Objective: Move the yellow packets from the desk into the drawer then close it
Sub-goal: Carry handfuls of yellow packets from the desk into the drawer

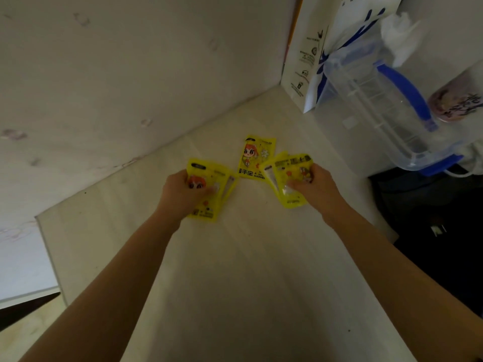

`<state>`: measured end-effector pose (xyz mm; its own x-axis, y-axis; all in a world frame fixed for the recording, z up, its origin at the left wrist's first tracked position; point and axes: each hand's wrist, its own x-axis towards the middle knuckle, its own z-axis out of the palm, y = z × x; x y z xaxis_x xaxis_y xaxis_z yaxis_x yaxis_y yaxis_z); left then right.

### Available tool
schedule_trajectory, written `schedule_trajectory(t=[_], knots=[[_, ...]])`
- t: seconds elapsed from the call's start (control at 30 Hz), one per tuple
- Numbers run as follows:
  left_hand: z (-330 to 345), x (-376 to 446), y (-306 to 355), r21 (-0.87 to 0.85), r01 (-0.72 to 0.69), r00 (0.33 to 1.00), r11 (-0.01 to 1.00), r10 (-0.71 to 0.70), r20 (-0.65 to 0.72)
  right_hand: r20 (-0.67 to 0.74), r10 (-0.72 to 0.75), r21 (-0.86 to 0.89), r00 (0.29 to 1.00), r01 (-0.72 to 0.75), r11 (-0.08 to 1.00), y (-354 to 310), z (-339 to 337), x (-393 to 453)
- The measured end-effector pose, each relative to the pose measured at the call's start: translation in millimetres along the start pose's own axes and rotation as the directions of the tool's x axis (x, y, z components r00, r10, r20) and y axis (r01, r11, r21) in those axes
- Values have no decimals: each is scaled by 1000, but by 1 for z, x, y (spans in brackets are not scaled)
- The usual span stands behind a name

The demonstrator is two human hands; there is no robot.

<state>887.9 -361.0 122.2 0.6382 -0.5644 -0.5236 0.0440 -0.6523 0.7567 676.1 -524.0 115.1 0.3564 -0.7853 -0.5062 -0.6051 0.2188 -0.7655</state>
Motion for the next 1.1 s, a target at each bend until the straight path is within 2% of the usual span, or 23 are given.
schedule_trajectory(t=[0.1,0.2,0.37,0.6,0.8,0.87,1.0,1.1], knots=[[14,23,15,-195,31,997,980,-45,-70,30,96,249,995,-100,963,-25,9,22],[29,47,22,-377,107,984,920,-153,-93,54,177,402,983,-184,897,-46,23,44],[52,70,26,-513,226,955,828,-291,-49,-26,219,316,975,-200,928,-61,43,71],[71,81,31,-557,269,954,786,-299,39,-48,217,197,975,-203,959,-57,54,82],[72,84,25,-554,304,939,775,-342,38,-36,264,228,964,-250,941,-56,51,75],[73,83,22,-557,318,934,767,-355,44,-40,272,291,961,-250,923,-57,49,71],[77,73,18,-570,329,928,753,-369,49,70,339,400,938,-338,852,-52,50,61],[76,65,13,-567,326,931,756,-361,53,56,326,389,944,-321,863,-41,49,51]])
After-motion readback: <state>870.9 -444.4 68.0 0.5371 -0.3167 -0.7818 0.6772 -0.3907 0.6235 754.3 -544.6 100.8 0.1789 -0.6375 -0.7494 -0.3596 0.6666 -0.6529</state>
